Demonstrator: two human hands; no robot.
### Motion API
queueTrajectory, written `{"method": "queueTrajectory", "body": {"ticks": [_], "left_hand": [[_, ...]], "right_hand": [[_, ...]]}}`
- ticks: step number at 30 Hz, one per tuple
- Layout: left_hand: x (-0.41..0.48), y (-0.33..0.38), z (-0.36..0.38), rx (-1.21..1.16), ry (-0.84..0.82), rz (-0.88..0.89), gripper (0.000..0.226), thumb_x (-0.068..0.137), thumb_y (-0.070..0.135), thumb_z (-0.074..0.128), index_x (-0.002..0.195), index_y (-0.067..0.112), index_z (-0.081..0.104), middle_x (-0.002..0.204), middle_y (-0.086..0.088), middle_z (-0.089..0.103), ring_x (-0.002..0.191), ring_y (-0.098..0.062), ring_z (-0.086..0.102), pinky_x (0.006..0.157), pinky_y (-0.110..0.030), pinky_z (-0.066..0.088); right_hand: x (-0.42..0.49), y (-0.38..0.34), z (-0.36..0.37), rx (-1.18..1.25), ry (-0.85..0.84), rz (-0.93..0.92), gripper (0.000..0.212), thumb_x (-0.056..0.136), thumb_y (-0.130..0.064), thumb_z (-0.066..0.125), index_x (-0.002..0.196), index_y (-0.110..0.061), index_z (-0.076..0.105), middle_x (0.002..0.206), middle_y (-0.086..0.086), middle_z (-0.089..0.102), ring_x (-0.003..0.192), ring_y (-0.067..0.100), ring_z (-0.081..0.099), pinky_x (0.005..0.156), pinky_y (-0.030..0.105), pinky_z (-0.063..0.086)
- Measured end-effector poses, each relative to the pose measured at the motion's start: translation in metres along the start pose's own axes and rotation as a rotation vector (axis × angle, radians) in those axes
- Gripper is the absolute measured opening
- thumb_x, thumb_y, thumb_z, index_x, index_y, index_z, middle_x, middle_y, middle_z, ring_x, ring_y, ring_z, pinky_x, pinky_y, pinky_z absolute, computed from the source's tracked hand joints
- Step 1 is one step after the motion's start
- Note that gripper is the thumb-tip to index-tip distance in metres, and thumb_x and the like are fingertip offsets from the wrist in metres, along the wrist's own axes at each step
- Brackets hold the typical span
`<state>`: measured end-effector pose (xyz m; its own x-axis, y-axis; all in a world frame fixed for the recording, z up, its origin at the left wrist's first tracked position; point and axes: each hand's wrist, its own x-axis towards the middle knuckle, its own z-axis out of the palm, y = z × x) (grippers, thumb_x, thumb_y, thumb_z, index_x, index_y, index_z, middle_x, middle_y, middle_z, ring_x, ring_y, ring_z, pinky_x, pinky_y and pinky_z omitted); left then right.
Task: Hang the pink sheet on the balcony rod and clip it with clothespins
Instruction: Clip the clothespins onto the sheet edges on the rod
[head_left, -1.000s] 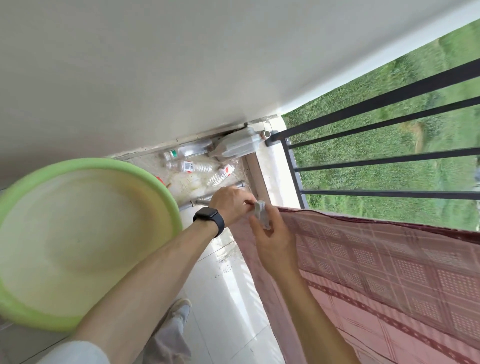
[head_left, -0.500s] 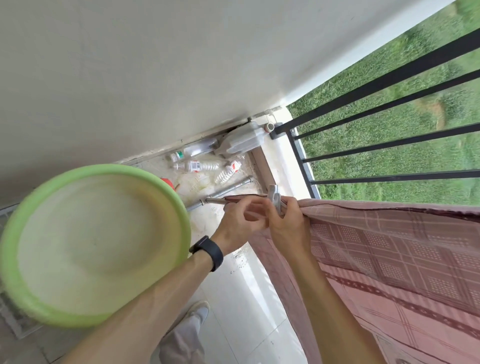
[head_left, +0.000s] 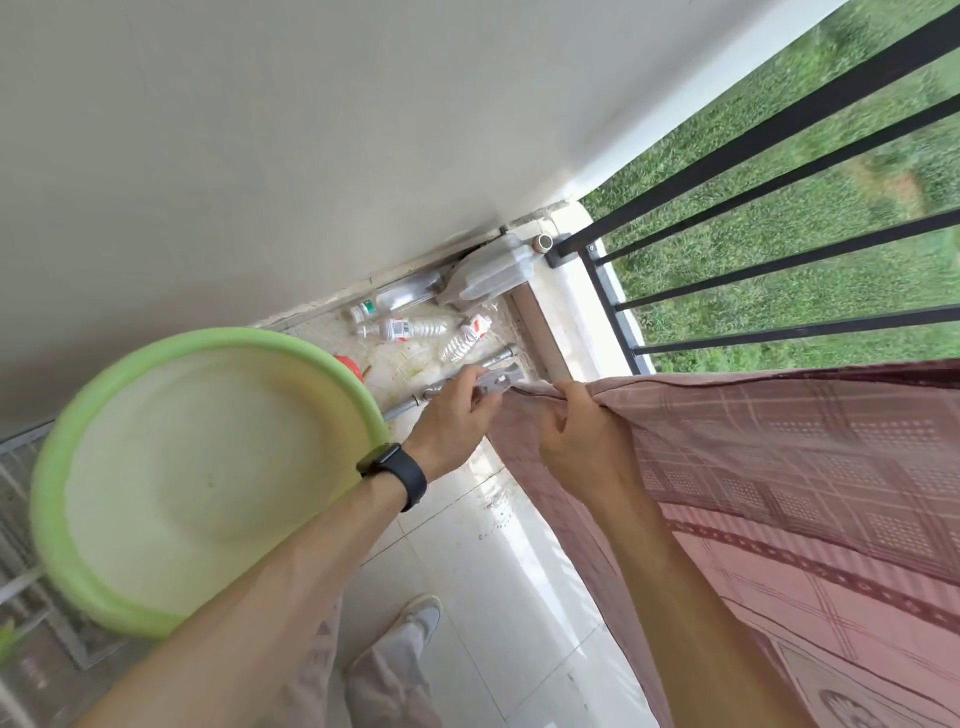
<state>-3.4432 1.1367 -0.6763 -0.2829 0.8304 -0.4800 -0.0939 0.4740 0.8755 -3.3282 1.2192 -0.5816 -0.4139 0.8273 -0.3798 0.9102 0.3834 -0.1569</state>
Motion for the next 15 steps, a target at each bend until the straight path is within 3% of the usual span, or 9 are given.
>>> {"method": "queueTrajectory", "body": {"ticks": [2, 4, 7, 8, 11, 15], "left_hand": [[0.001, -0.002, -0.009, -0.068, -0.037, -0.083, 0.024, 0.099, 0.042, 0.045, 0.11, 0.021, 0.051, 0.082, -0.005, 0.058, 0.067, -0.015, 0.052, 0.074, -0.037, 0.044], [0.003, -0.002, -0.018, -0.203, -0.024, -0.149, 0.04, 0.096, 0.053, 0.039, 0.106, 0.018, 0.055, 0.078, -0.004, 0.055, 0.064, -0.016, 0.053, 0.078, -0.04, 0.047], [0.011, -0.01, -0.028, -0.328, 0.052, -0.171, 0.026, 0.101, 0.032, 0.048, 0.108, 0.012, 0.062, 0.085, -0.005, 0.055, 0.06, -0.014, 0.058, 0.081, -0.043, 0.054], [0.014, -0.015, -0.032, -0.31, 0.063, -0.165, 0.02, 0.099, 0.026, 0.055, 0.111, 0.014, 0.064, 0.092, -0.006, 0.059, 0.064, -0.013, 0.061, 0.084, -0.042, 0.056], [0.018, -0.021, -0.039, -0.138, 0.022, -0.136, 0.032, 0.09, 0.027, 0.069, 0.121, 0.021, 0.065, 0.109, -0.004, 0.068, 0.088, -0.014, 0.069, 0.091, -0.034, 0.054], [0.021, -0.013, -0.036, 0.056, 0.05, -0.028, 0.032, 0.079, 0.027, 0.08, 0.11, 0.028, 0.073, 0.1, 0.005, 0.072, 0.089, -0.002, 0.069, 0.085, -0.017, 0.051]], "right_hand": [[0.001, 0.001, 0.006, -0.045, 0.074, -0.014, 0.027, 0.097, -0.02, 0.048, 0.118, -0.014, 0.063, 0.08, 0.009, 0.072, 0.076, 0.027, 0.066, 0.063, 0.032, 0.048], [0.004, 0.001, 0.013, -0.028, 0.129, 0.004, 0.023, 0.101, -0.019, 0.046, 0.112, -0.014, 0.065, 0.071, 0.008, 0.07, 0.067, 0.027, 0.065, 0.057, 0.033, 0.047], [0.007, -0.003, 0.022, 0.037, 0.222, 0.006, 0.02, 0.101, -0.02, 0.048, 0.1, -0.013, 0.066, 0.066, 0.004, 0.066, 0.064, 0.027, 0.062, 0.055, 0.033, 0.041], [0.007, -0.005, 0.024, 0.066, 0.24, 0.017, 0.019, 0.1, -0.02, 0.049, 0.097, -0.013, 0.066, 0.066, 0.003, 0.064, 0.064, 0.027, 0.06, 0.056, 0.033, 0.04], [0.009, -0.008, 0.025, 0.133, 0.222, 0.073, 0.019, 0.1, -0.021, 0.048, 0.094, -0.015, 0.064, 0.065, 0.0, 0.06, 0.064, 0.027, 0.056, 0.058, 0.032, 0.034], [0.011, -0.007, 0.024, 0.148, 0.197, 0.067, 0.019, 0.101, -0.022, 0.048, 0.095, -0.016, 0.065, 0.064, -0.002, 0.06, 0.064, 0.026, 0.06, 0.058, 0.031, 0.034]]}}
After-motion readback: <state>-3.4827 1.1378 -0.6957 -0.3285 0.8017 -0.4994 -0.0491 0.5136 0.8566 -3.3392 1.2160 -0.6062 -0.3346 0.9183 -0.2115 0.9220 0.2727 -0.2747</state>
